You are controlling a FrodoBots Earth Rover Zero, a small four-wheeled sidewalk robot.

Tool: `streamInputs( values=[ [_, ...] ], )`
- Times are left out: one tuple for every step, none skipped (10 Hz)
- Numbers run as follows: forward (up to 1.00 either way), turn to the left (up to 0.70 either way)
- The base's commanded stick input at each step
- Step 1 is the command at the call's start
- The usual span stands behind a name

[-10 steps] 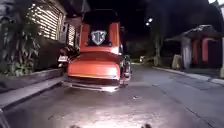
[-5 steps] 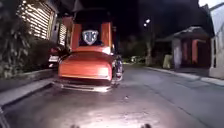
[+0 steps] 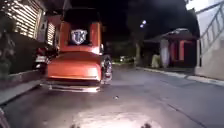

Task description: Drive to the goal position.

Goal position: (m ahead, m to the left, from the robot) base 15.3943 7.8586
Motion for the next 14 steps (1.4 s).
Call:
streamInputs(
  values=[
    [0.00, -0.70],
    [0.00, -0.70],
    [0.00, -0.70],
    [0.00, -0.70],
    [0.00, -0.70],
    [0.00, -0.70],
    [0.00, -0.70],
    [0.00, -0.70],
    [0.00, -0.70],
    [0.00, -0.70],
    [0.26, -0.57],
    [0.70, -0.35],
    [0.70, -0.35],
    [0.70, -0.12]
  ],
)
